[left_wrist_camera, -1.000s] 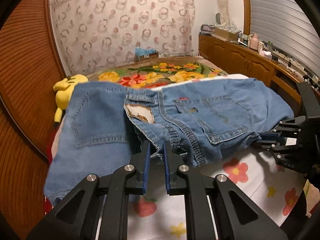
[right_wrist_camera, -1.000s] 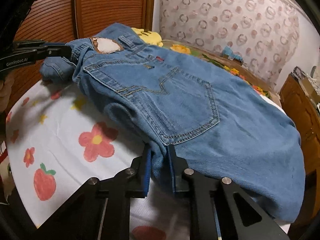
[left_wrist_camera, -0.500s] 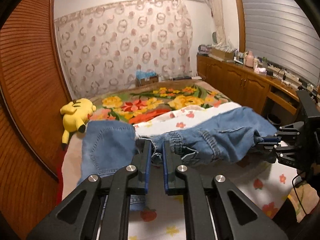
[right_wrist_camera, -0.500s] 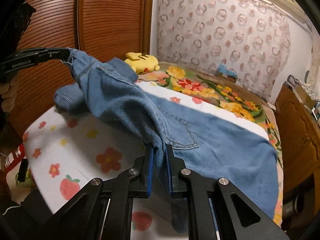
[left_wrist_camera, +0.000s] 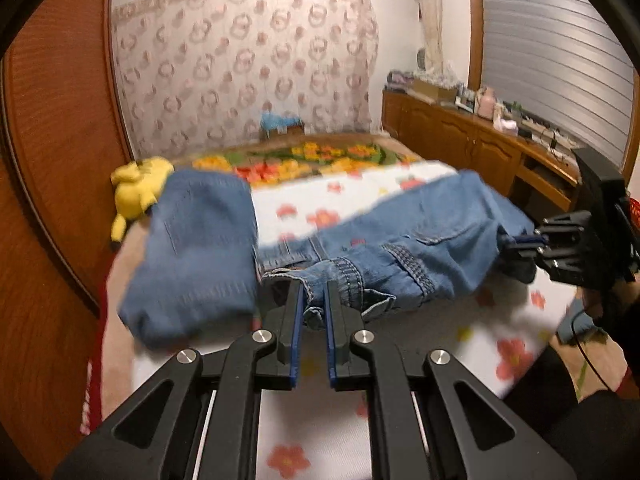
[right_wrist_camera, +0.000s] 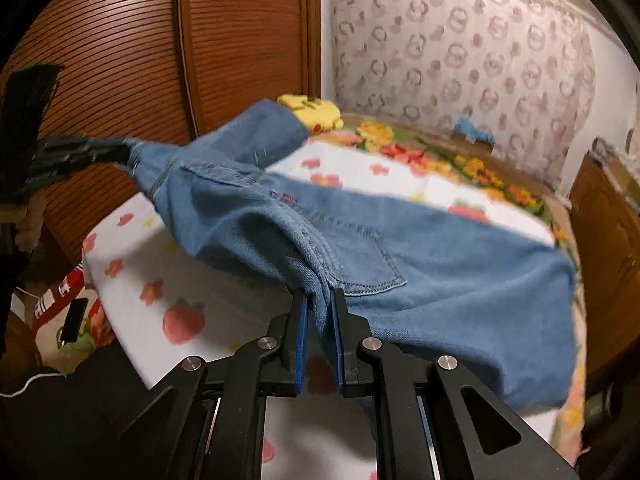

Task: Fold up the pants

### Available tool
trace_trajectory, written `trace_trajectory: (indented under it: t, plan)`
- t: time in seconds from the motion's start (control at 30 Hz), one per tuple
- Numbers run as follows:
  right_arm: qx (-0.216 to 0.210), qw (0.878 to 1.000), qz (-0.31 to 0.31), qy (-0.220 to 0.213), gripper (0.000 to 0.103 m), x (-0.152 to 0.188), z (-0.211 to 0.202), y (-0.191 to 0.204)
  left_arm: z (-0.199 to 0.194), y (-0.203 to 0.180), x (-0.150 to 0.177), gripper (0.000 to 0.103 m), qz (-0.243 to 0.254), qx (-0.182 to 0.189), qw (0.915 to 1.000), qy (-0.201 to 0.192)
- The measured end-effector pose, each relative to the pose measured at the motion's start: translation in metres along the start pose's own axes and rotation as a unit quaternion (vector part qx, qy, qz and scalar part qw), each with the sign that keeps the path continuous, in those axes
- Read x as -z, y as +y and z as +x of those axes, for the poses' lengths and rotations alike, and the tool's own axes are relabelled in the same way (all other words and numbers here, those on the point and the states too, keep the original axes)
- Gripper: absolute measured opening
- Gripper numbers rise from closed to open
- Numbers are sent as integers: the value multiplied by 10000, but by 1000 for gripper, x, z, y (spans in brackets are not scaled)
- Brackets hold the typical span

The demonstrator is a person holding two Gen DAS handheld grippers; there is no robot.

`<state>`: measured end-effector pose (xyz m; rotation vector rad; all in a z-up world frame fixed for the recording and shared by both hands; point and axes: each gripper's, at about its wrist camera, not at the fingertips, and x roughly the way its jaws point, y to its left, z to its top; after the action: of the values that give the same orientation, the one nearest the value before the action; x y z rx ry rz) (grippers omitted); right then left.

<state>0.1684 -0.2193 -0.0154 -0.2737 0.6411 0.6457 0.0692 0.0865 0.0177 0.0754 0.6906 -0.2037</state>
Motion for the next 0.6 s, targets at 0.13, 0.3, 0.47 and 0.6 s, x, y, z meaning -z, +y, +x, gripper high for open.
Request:
trace_trajectory:
  t: [0.13, 0.3, 0.47, 0.6]
  plan:
    - [-183, 9995, 180, 161, 12, 11, 16, -8, -2, -4, 14, 11, -87, -9, 10000, 31]
    - [-271, 9986, 430, 116, 15, 17, 15, -19, -12, -9, 10, 11, -35, 6, 9999, -102]
    - [-318, 9972, 666, -142, 17, 22, -5, -23, -10, -20, 1, 33, -16, 163, 9997, -194]
    - [-205, 9964, 747, -334, 18, 34, -21, -20, 1, -29, -5, 49, -15, 326, 9991, -271]
